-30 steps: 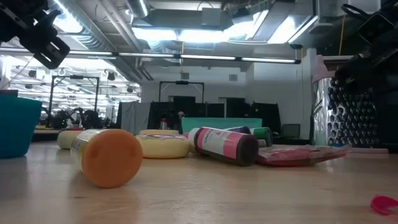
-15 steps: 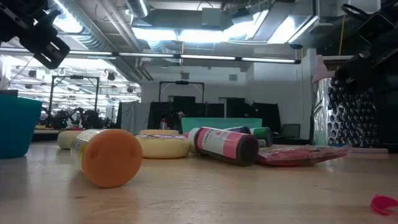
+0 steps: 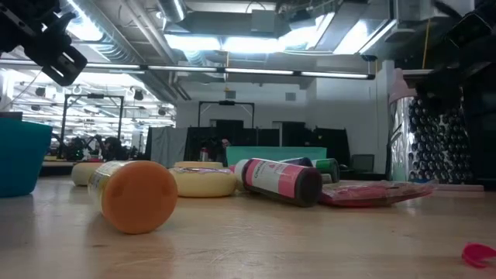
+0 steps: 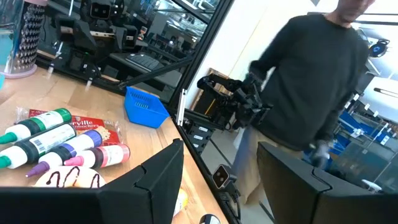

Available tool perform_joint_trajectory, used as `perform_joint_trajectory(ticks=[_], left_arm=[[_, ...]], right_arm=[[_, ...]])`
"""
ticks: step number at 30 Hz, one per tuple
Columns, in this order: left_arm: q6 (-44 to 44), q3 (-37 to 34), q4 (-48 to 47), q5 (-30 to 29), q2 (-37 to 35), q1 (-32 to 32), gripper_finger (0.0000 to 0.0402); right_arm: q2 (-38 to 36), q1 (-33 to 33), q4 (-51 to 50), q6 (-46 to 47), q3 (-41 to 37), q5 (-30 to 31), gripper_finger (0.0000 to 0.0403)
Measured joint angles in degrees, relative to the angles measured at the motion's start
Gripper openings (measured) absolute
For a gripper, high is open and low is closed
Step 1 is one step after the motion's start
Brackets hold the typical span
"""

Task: Pick & Place Food Item
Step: Put the top green food coloring into the green bin

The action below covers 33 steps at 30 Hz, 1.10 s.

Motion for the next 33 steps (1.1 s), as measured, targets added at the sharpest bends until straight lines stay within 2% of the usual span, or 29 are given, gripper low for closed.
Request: perform_joint_trajectory(ticks=[5, 11, 14, 19, 21, 25, 29, 33], left_arm=[[0.00, 0.01, 0.00, 0.00, 0.00, -0.01, 0.0198], [0.00, -0.01, 0.00, 0.00, 0.00, 0.01, 0.0198], [0.02, -0.01, 0.00, 0.00, 0.00, -0.01, 0.0198], [0.00, 0.00, 0.00, 0.00, 0.00, 0.00, 0.0198], [0.00, 0.00, 0.00, 0.00, 0.00, 0.01, 0.0198], [0.11, 0.01, 0.00, -0.07, 0.00, 0.01, 0.0198], [8.80, 0.00, 0.07, -4.64, 0.00, 0.06, 0.0198], [19.44, 0.00, 0.29, -13.83, 0.00, 0.06, 0.0198]], right_arm=[[0.00, -0.99, 1.01, -7.11, 0.02, 9.63, 0.0261], [0.00, -1.34, 1.06, -7.29, 0.02, 16.96, 0.0261], [0.00, -1.32, 1.08, -7.33, 0.02, 18.36, 0.0261], [0.00, -1.32, 1.30, -12.66, 0.02, 19.29, 0.0261], [0.00, -1.32, 1.87, -11.61, 0.02, 19.27, 0.0261], [0.00, -1.32, 2.77, -6.89, 0.02, 22.88, 0.0261], [0.00, -1.32, 3.11, -3.65, 0.02, 25.61, 0.0261], [0.00, -1.32, 4.61, -0.89, 0.00, 26.46, 0.0261]])
